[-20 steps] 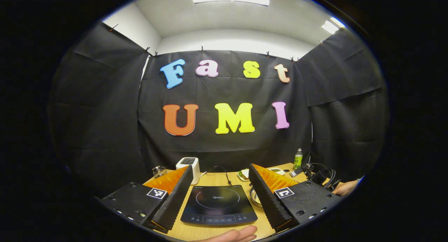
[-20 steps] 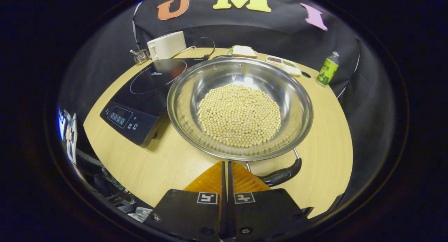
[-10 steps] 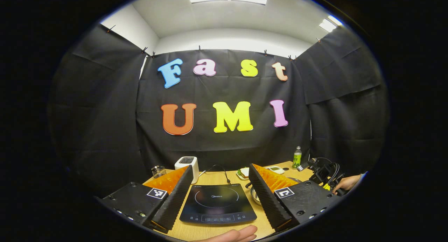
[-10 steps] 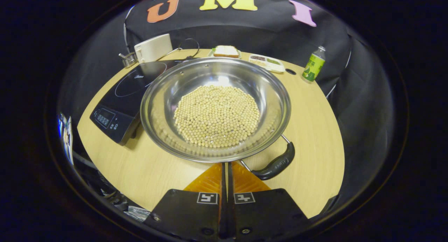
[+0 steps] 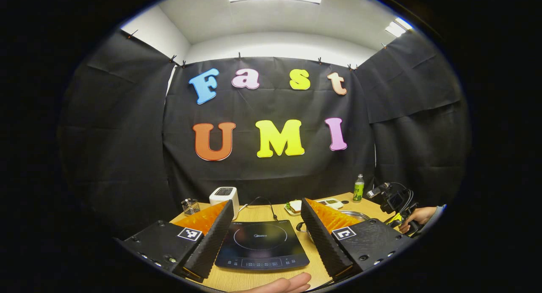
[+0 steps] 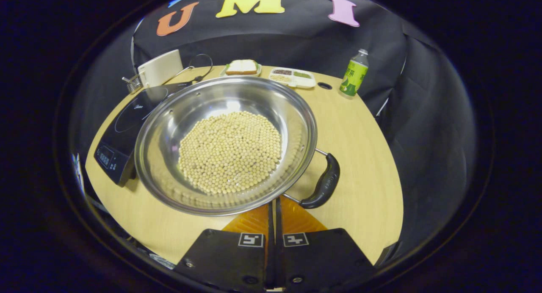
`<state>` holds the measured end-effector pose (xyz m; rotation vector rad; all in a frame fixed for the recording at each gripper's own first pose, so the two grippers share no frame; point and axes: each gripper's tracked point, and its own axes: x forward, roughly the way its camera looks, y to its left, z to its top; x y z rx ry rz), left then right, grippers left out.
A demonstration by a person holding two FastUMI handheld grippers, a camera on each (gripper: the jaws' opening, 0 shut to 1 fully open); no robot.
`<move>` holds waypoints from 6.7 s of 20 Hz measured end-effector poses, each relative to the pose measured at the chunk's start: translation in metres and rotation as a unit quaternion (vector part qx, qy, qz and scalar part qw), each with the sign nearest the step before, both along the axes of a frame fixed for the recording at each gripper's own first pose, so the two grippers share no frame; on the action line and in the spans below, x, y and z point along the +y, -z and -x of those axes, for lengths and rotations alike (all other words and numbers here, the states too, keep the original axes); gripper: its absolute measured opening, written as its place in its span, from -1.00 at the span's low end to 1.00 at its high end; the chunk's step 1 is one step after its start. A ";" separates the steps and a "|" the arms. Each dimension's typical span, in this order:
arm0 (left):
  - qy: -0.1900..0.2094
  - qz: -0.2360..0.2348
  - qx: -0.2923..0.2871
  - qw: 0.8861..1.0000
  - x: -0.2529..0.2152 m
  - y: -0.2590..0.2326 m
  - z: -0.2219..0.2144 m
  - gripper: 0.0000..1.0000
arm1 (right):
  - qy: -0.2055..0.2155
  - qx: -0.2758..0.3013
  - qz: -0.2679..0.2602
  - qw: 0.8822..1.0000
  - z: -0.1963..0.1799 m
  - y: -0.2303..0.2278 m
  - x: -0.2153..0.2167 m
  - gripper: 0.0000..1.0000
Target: First push the handle of the pot to place it horizontally, then grasp the pot with both hands and set it on the induction cooktop.
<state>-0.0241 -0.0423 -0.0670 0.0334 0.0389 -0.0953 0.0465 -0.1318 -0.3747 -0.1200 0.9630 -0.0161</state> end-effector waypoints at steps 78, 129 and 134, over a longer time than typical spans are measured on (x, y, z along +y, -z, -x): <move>0.078 0.011 0.382 0.921 -0.125 0.261 -0.204 0.09 | 0.086 -0.089 -0.092 0.988 -0.090 -0.081 -0.039 0.15; -0.028 0.001 0.307 0.951 0.179 0.264 -0.244 0.65 | -0.028 -0.146 -0.104 0.983 -0.189 -0.070 0.247 0.32; -0.049 0.001 0.269 0.962 0.193 0.231 -0.233 0.95 | -0.014 -0.199 -0.104 0.975 -0.174 -0.100 0.230 0.70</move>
